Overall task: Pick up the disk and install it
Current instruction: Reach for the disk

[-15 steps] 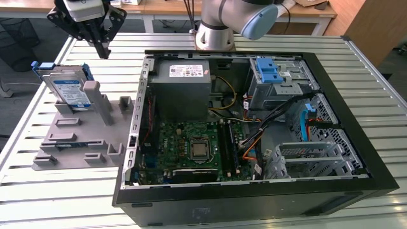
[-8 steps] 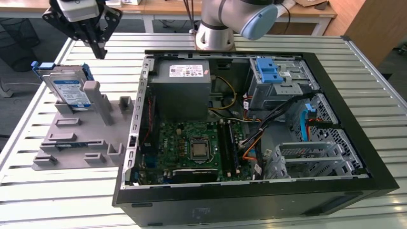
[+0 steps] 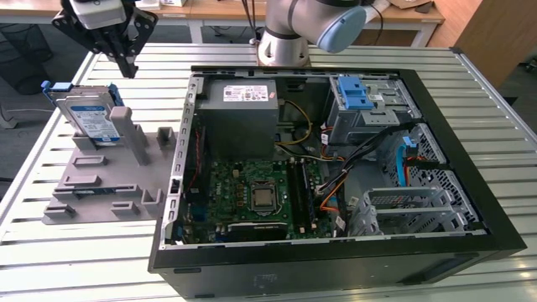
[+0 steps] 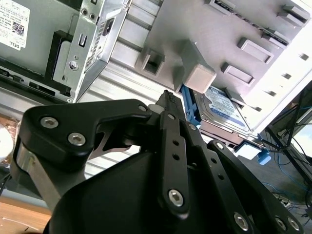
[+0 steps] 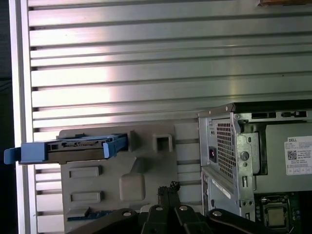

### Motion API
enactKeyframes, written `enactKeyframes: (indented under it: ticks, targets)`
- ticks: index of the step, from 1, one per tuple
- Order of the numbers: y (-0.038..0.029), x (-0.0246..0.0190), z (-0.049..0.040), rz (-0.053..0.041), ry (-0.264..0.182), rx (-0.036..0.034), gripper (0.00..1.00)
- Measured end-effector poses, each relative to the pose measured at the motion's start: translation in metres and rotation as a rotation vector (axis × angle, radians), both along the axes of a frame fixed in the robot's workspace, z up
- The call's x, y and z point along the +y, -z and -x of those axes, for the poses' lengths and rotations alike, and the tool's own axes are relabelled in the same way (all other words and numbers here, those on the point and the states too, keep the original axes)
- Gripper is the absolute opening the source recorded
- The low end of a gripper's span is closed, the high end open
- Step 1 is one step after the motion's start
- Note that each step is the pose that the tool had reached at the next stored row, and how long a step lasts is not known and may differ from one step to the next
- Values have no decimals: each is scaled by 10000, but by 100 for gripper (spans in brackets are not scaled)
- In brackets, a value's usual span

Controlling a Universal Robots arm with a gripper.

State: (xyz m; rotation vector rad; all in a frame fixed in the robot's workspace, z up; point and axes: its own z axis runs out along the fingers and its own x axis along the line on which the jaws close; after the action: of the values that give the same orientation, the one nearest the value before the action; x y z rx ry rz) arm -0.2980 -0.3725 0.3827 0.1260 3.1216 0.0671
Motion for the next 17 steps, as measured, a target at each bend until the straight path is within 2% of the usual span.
enactKeyframes:
  ticks: [17]
  targets:
    - [1, 0, 43, 0, 0, 0, 11]
